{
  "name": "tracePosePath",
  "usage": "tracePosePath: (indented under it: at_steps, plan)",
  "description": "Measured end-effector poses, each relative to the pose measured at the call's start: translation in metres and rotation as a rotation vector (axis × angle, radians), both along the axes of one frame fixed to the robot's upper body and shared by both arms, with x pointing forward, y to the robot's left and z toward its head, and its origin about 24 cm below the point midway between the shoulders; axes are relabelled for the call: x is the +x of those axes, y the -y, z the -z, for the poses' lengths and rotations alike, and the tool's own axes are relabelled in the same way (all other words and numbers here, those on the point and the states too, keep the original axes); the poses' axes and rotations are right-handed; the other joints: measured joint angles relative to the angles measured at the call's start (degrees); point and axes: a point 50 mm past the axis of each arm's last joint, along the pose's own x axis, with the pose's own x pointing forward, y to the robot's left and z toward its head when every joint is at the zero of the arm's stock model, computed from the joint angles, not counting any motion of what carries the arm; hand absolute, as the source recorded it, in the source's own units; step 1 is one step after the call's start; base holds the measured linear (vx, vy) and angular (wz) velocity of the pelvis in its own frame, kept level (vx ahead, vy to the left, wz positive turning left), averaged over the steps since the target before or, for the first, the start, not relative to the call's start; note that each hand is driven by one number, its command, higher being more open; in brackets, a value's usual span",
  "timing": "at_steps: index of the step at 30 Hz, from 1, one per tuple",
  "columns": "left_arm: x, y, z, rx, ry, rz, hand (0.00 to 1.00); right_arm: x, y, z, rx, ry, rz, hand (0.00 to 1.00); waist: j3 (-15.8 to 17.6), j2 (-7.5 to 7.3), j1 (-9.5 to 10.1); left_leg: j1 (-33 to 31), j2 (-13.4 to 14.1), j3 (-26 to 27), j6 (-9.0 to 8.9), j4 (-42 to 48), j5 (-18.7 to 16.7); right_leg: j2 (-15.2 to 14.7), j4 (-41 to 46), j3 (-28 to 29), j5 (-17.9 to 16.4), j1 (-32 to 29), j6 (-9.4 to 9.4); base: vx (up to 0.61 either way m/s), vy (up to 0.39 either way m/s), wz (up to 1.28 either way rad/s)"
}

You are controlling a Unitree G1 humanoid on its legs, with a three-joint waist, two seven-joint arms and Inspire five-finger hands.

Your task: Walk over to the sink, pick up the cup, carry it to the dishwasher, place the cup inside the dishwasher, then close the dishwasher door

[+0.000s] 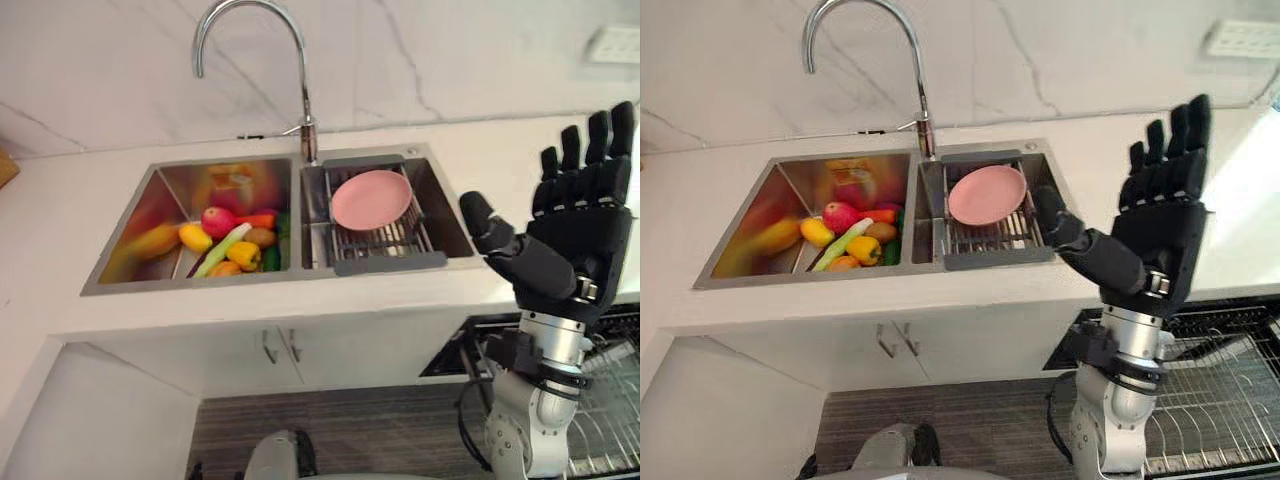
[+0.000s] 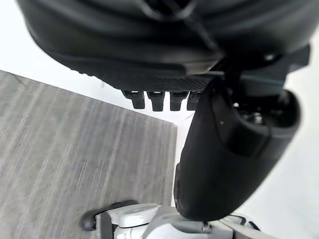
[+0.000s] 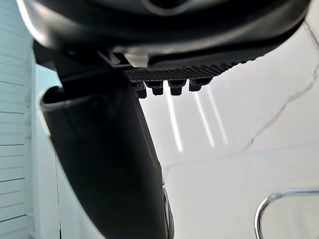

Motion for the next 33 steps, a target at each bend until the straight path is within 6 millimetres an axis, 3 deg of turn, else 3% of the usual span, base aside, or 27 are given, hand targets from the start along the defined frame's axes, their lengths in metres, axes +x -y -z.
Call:
tracePosePath:
  at_steps: [2,4,5,6,7,10,12,13,19,21,25,29,33]
  plan:
    - [0.001,-0.002,0.001,-0.001,-0.009,0.008,1.00,0.003,0.001,0.001,0.004,-0.005,0.002,1.00,-0.4,-0.77,-0.15,1.9,-0.9,0.1,0.09,-1.7,-0.4,-0.4,4.2,0.3,0.9,-1.3,0.65,0.24,0.223,0.01]
    - [0.004,-0.009,0.001,0.016,-0.018,0.037,1.00,0.009,0.001,0.006,0.016,-0.027,-0.006,1.00,-1.0,-1.58,-0.40,6.7,-2.6,0.0,-1.12,-7.9,-0.9,-0.7,24.3,2.2,2.6,-10.9,6.78,0.23,0.161,-0.09]
    - [0.004,-0.010,0.000,0.022,-0.025,0.065,1.00,0.012,-0.001,0.009,0.017,-0.040,-0.017,1.00,-1.0,-1.98,-0.70,9.0,-3.4,0.0,-1.56,-10.4,-0.5,-0.8,32.0,2.5,2.4,-14.8,6.29,0.22,0.104,-0.06]
    - [0.002,-0.012,0.000,0.027,-0.041,0.096,1.00,0.016,-0.003,0.015,0.017,-0.063,-0.033,1.00,-1.2,-2.04,-1.42,11.9,-4.0,0.1,-1.18,-13.1,0.3,-1.0,36.5,0.1,1.3,-18.2,4.47,0.21,0.100,0.05]
    - [0.002,-0.013,0.000,0.030,-0.044,0.100,1.00,0.017,-0.005,0.017,0.018,-0.072,-0.040,1.00,-1.4,-2.02,-1.90,12.9,-4.2,0.1,-0.24,-13.9,0.9,-1.3,36.6,-1.5,0.8,-19.4,3.67,0.23,0.078,0.16]
    - [0.022,-0.017,-0.003,0.046,0.013,0.108,1.00,0.022,-0.009,0.026,0.013,-0.106,-0.066,1.00,-1.5,-2.15,-2.40,14.9,-4.6,-1.0,-0.16,-14.9,1.0,-0.6,27.1,-7.0,0.1,-25.4,1.34,0.26,0.002,0.24]
    - [0.038,-0.021,-0.007,0.057,0.069,0.105,1.00,0.024,-0.009,0.031,0.011,-0.129,-0.067,1.00,-2.0,-3.41,-2.65,15.0,-5.5,-3.3,-1.71,-13.5,0.1,0.9,14.1,-9.1,8.6,-25.5,-3.63,0.26,-0.069,0.35]
    - [0.044,-0.019,-0.010,0.073,0.097,0.125,1.00,0.031,0.003,0.024,0.001,-0.088,-0.027,1.00,2.5,-3.43,-1.65,19.0,-3.7,-7.2,-2.87,-18.7,-0.4,6.7,-11.2,-9.2,19.5,-14.0,-1.09,0.05,-0.024,0.10]
    - [0.045,-0.019,-0.009,0.064,0.099,0.118,1.00,0.031,0.003,0.024,0.005,-0.087,-0.036,1.00,2.6,-3.27,-1.59,19.0,-3.3,-6.9,-2.89,-18.8,-0.4,6.7,-11.3,-9.3,19.4,-14.0,-1.20,0.00,0.000,0.00]
    - [0.046,-0.019,-0.008,0.013,0.111,0.061,1.00,0.031,0.002,0.025,0.015,-0.087,-0.071,1.00,2.7,-3.21,-1.46,19.0,-2.7,-6.7,-3.15,-19.1,-0.2,6.4,-10.9,-11.8,18.4,-14.0,-2.48,0.00,-0.018,-0.02]
    - [0.046,-0.016,-0.002,-0.147,0.117,-0.069,1.00,0.034,0.003,0.031,0.016,-0.139,-0.156,1.00,2.7,-3.24,-1.56,19.1,-1.0,-6.8,-4.59,-19.6,0.5,7.1,-9.4,-15.7,17.1,-14.2,-2.69,0.03,-0.092,0.08]
    - [0.040,-0.015,0.003,-0.288,0.130,-0.214,1.00,0.033,0.017,0.041,0.034,-0.224,-0.191,1.00,2.6,-3.36,-1.49,19.6,1.3,-7.1,-6.41,-19.8,0.8,8.8,-9.7,-18.6,15.5,-13.1,-3.42,0.03,-0.124,0.19]
    - [0.031,-0.013,0.007,-0.354,0.108,-0.258,1.00,0.034,0.025,0.050,0.008,-0.312,-0.184,1.00,2.2,-3.39,-1.48,22.2,2.0,-6.4,-7.26,-22.0,1.2,10.1,-11.4,-18.5,16.1,-10.8,-3.24,0.05,-0.063,-0.02]
